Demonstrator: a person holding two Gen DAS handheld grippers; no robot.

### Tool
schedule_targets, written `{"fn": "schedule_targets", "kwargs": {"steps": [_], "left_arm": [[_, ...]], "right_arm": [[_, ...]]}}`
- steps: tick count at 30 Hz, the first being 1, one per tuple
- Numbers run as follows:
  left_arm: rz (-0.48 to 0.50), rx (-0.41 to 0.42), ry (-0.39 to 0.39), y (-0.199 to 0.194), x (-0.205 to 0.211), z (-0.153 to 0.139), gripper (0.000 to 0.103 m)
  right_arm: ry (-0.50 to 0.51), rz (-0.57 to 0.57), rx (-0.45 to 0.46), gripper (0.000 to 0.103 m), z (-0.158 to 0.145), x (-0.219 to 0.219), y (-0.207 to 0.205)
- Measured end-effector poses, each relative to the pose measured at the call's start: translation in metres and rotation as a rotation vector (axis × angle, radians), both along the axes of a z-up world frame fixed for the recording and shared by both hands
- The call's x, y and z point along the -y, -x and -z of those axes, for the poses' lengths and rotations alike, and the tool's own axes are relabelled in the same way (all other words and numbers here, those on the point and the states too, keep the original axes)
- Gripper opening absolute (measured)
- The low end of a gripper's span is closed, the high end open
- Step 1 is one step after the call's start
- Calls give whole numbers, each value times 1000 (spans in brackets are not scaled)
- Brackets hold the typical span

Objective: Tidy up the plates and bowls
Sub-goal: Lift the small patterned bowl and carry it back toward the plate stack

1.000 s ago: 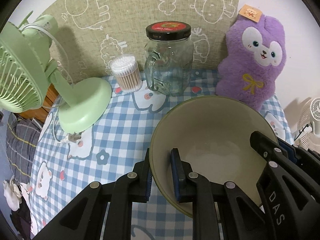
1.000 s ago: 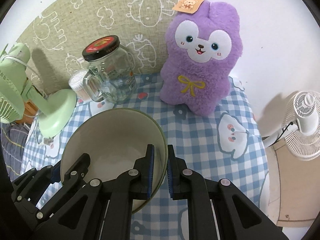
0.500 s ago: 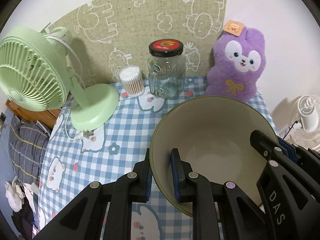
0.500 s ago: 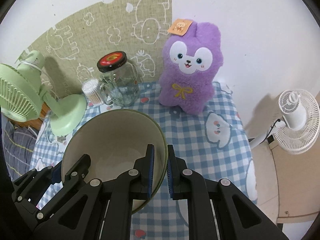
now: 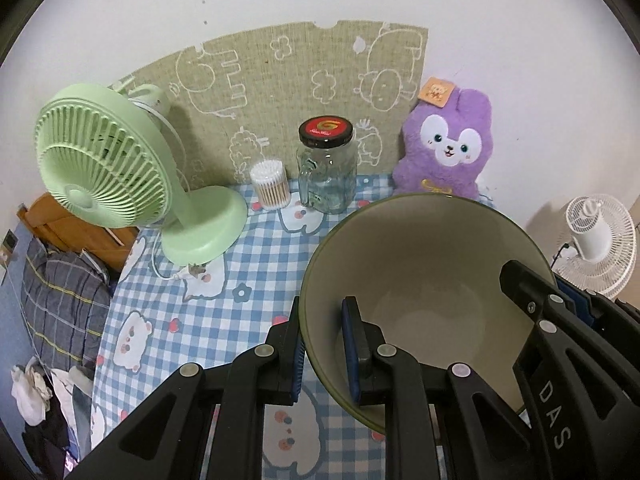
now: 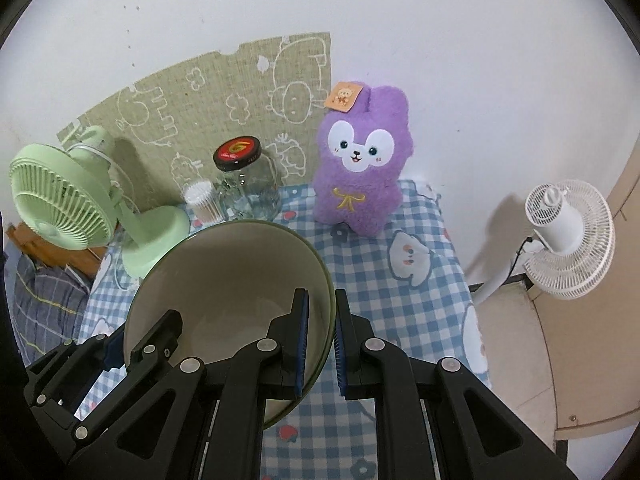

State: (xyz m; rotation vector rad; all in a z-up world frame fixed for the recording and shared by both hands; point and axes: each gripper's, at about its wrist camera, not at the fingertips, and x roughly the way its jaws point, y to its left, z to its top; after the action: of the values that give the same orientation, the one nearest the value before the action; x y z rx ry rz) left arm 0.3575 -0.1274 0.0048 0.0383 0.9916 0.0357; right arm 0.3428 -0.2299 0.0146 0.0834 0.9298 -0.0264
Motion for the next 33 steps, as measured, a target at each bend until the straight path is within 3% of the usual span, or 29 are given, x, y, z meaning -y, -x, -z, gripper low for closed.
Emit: {"fn": "schedule_targets", "kwargs": {"steps": [18,33], "left_arm": [[46,45,24,83,-14,-41,14],[71,72,10,150,-48,-45,15]], "right_arm": [[31,36,55,15,-41,-20,99],[34,45,55,15,-36,-58,169]]}}
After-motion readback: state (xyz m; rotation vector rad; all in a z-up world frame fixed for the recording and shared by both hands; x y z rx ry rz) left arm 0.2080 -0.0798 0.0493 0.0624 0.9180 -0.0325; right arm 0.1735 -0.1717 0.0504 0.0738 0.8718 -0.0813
